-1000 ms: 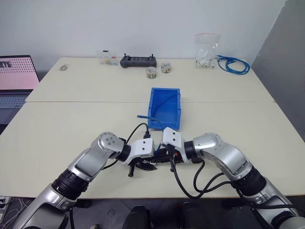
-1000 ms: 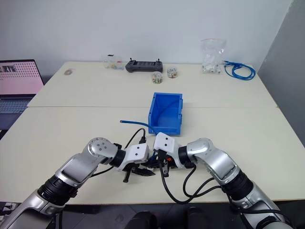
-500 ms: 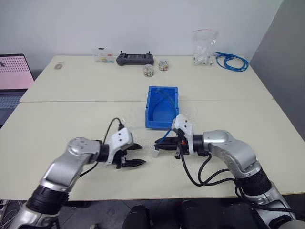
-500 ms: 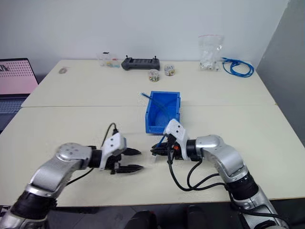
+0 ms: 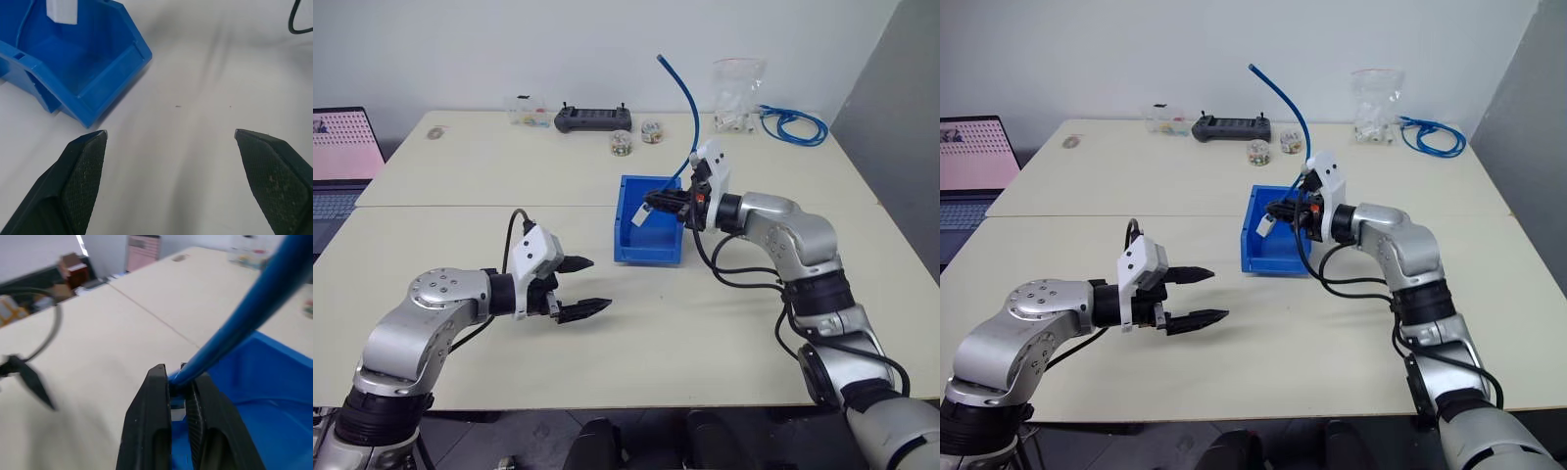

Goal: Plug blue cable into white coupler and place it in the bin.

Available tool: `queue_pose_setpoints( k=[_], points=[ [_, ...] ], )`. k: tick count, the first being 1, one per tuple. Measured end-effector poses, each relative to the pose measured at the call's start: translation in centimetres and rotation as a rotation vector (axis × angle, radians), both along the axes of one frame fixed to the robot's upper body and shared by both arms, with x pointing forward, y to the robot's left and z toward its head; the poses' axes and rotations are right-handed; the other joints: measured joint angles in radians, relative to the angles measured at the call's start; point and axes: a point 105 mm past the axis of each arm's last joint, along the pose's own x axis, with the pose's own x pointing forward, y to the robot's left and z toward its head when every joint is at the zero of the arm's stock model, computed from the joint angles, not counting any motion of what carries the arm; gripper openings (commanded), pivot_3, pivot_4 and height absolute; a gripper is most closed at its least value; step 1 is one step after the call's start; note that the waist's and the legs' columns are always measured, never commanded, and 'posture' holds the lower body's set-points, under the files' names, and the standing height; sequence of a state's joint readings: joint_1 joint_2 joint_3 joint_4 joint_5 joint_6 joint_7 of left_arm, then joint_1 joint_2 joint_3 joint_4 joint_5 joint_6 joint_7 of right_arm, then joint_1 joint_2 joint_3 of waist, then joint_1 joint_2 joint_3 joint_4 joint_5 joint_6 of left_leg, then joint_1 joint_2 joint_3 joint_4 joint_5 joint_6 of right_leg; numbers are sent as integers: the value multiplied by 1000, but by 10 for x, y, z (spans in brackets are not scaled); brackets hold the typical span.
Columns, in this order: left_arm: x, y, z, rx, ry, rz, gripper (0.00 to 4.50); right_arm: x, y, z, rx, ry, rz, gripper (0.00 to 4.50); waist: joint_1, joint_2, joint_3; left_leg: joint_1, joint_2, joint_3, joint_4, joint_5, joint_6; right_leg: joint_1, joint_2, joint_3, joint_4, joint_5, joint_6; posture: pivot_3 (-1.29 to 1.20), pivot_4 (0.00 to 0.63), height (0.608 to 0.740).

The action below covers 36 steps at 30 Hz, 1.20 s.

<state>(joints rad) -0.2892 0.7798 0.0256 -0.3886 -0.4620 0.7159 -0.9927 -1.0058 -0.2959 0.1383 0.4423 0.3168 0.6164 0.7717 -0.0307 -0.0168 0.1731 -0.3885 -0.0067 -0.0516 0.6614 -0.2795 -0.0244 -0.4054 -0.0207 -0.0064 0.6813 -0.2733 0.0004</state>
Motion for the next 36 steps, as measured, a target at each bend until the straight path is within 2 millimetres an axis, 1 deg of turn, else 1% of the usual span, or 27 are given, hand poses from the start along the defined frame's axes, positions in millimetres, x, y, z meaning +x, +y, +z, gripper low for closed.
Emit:
queue_pose_setpoints(
  k=[1,3,5,6,10,12,13,17,20,22,25,29,30,31,33,36],
  points=[
    [3,-3,5,2,-19,-6,4363,9,-1,-2,-43,-4,-11,1710,0,0,0,-1,0,0,0,0,0,0,0,-1,0,0,0,0,150,740],
    [9,-6,11,-1,-46,0,4363,16,-5,-3,-86,-5,-20,2089,1,0,0,-2,0,-1,0,0,0,-1,0,-1,-1,0,0,0,150,740],
    [15,-6,18,-8,-67,11,4363,21,-13,-3,-134,-3,-15,2621,1,0,0,-3,0,-1,1,0,0,-1,0,-1,-1,0,0,0,150,740],
    [18,-6,21,-11,-78,19,4363,22,-23,-2,-165,-3,-15,2860,2,0,1,-4,0,-1,1,0,0,-2,-1,-1,-2,0,0,0,150,740],
    [19,-6,21,-15,-66,29,4363,20,-57,2,-246,5,-4,3931,2,0,1,-5,0,-1,1,0,0,-2,-1,-1,-3,0,0,0,150,740],
    [25,-4,23,-28,-66,54,4363,17,-74,4,-286,17,6,4331,2,0,2,-5,0,-1,1,0,0,-2,-1,-2,-2,0,0,0,150,740],
    [31,-1,25,-41,-69,80,4363,12,-87,4,-313,14,16,4419,2,0,2,-5,0,-2,1,0,0,-2,-1,-2,-1,0,0,0,150,740],
    [43,10,23,-53,-59,160,4363,4,-112,-2,-381,10,15,4419,2,-1,2,-5,0,-2,1,0,0,-2,-1,-3,-1,0,0,0,150,740],
    [59,29,24,-61,-75,285,4363,-11,-129,-22,-411,27,21,4419,1,-1,2,-5,0,-2,1,0,0,-2,-1,-2,-1,0,0,0,150,740],
    [69,45,26,-72,-88,374,4363,-24,-136,-33,-383,42,20,4419,1,-1,3,-5,0,-2,1,0,0,-2,-1,-2,-1,0,0,0,150,740],
    [76,67,27,-79,-99,489,4363,-44,-141,-36,-297,26,-1,4419,1,-1,4,-6,0,-2,2,0,0,-2,-1,-2,-1,0,0,0,150,740],
    [71,91,21,-60,-92,575,4363,-68,-130,-22,-187,-27,1,4419,-1,-1,4,-5,1,-2,2,0,0,-2,-1,-2,0,0,0,0,150,740],
    [67,101,17,-52,-83,605,4363,-78,-123,-16,-134,-47,10,4419,-1,-1,4,-4,1,-3,1,0,0,-2,-1,-2,0,0,0,0,150,740],
    [64,108,14,-44,-77,624,4363,-84,-119,-14,-109,-53,16,4419,-1,-1,4,-4,1,-3,1,0,0,-2,-1,-3,0,0,0,0,150,740],
    [61,120,19,-45,-87,657,4363,-92,-112,-8,-60,-56,15,4419,4,-2,5,-4,1,-4,2,1,-2,-2,-1,-3,0,0,0,0,150,740],
    [59,130,30,-53,-108,679,4363,-96,-107,0,-42,-76,11,4419,8,-2,5,-3,0,-4,3,1,-2,0,-1,-3,-1,1,1,0,150,740]
  ],
)
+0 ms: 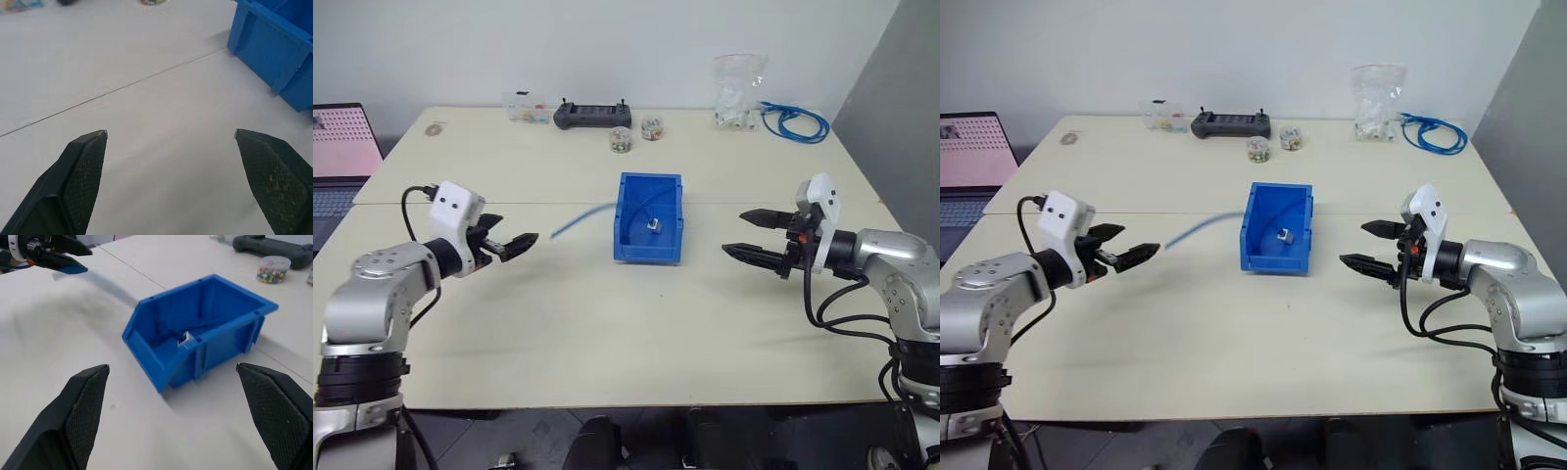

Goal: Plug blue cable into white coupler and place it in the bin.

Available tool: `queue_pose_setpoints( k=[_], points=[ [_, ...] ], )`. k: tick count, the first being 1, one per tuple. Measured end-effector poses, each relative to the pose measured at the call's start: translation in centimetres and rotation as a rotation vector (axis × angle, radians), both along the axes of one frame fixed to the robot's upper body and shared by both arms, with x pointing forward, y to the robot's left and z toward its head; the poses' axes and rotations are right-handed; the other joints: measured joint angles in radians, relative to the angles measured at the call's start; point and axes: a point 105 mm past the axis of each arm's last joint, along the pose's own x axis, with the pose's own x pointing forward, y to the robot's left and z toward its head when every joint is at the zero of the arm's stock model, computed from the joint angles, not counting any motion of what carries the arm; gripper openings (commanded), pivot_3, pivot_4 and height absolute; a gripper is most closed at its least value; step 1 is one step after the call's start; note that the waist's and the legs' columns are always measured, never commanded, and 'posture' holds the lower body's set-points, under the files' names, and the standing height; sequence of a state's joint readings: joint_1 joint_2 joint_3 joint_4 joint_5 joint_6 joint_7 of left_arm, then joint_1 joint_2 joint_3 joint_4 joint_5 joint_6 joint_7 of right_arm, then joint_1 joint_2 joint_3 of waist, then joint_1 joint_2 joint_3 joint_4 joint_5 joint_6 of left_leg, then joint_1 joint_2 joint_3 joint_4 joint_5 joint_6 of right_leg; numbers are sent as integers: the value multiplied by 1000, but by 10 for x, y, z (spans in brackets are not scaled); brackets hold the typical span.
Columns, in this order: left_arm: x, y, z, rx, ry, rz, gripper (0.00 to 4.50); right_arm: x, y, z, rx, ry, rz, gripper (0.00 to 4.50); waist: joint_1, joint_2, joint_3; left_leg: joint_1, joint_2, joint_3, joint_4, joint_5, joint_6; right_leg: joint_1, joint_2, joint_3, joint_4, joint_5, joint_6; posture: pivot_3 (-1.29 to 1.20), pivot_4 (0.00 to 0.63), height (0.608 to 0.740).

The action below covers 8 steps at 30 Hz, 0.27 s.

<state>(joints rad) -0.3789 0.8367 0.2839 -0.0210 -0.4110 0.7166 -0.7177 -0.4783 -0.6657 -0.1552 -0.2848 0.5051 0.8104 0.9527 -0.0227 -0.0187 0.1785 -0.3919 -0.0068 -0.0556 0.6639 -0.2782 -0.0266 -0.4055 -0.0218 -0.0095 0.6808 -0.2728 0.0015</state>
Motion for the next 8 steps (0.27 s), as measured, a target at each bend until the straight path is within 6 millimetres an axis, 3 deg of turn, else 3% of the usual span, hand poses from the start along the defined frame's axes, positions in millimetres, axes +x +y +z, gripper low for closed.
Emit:
queue_pose_setpoints(
  k=[8],
  points=[
    [-1,-2,5,-24,5,-24,4363,4,-4,0,12,15,-33,4419,0,0,0,0,0,0,-1,0,0,0,0,0,0,0,0,0,150,740]
  ],
)
